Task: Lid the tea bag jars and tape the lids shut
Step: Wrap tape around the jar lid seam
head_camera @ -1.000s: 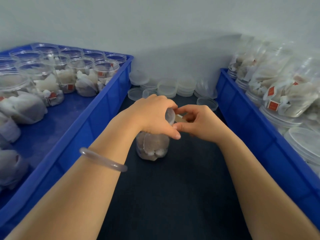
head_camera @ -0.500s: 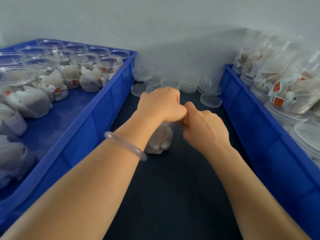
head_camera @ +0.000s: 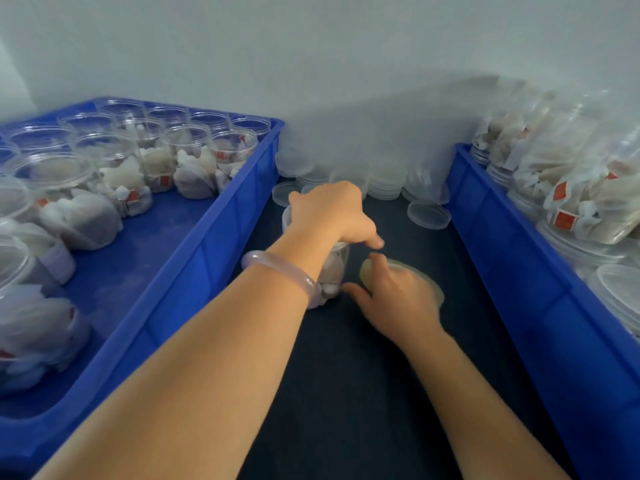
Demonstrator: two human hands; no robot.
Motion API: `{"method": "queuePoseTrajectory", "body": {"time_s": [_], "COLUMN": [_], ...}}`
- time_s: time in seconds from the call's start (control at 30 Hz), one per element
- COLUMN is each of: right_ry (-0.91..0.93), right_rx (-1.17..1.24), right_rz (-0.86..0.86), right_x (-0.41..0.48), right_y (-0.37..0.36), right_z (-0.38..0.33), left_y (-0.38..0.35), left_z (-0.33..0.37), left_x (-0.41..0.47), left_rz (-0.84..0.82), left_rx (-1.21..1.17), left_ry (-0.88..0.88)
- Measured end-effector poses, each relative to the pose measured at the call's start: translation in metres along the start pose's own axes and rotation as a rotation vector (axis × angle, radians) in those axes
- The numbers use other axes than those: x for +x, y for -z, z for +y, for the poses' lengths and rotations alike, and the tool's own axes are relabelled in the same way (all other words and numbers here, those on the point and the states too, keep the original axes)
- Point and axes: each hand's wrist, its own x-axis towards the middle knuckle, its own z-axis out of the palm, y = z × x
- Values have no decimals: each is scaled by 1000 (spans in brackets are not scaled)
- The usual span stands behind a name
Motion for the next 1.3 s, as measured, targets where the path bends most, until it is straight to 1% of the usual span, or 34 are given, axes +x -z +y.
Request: {"method": "queuePoseTrajectory", "body": {"time_s": [0.03,0.07,0.1,0.17,0.2,0.23,0.27,0.3,0.37,0.4,0.43,0.5,0.57,0.73,0.8,0.87,0.93,1.0,1.07,1.17,1.23,1.3], "right_ry": [31,41,38,42,46,59,75,80,23,-18,-40,-25,3,24,50,71,82,105,138,196,201,158], "right_rx": [21,47,55,3,-24,-28,26,178,699,964,1175,1414,1527,1643,1629,1545,1381,1203,1116,1181,1205,1220], "right_rz": [32,48,40,2,-13,-25,-25,7,117,154,165,202,271,427,464,513,581,614,585,412,344,334], "right_x": [-1,-2,0,3,4,4,4,5,9,11,13,12,8,-2,-5,-8,-9,-10,-10,-8,-6,-4], "right_y": [-10,-16,-20,-26,-29,-30,-31,-28,-16,-9,-3,4,8,2,-1,-4,-5,-5,-4,-1,1,1], "right_z": [-1,-1,2,10,13,15,15,15,11,9,5,-2,-10,-21,-22,-23,-25,-27,-25,-14,-7,-5], "left_y": [1,2,4,3,0,-6,-16,-27,-49,-56,-61,-68,-72,-76,-75,-74,-74,-74,-73,-70,-69,-70], "left_z": [1,1,1,-10,-18,-29,-38,-47,-59,-62,-63,-62,-62,-60,-60,-60,-58,-56,-55,-58,-59,-60], "left_x": [-1,-4,-9,-18,-22,-27,-31,-34,-36,-37,-36,-35,-37,-43,-43,-44,-45,-47,-48,-45,-44,-42], "left_rz": [14,67,169,511,654,716,706,642,470,411,376,374,393,383,372,362,371,383,391,362,326,297], "left_rx": [-73,-216,-406,-745,-832,-886,-925,-963,-1078,-1142,-1196,-1225,-1257,-1426,-1459,-1468,-1453,-1437,-1429,-1481,-1493,-1489], "left_ry": [-14,-48,-92,-162,-164,-139,-101,-60,-4,-1,-2,-7,-23,12,18,23,38,64,104,158,142,108]}}
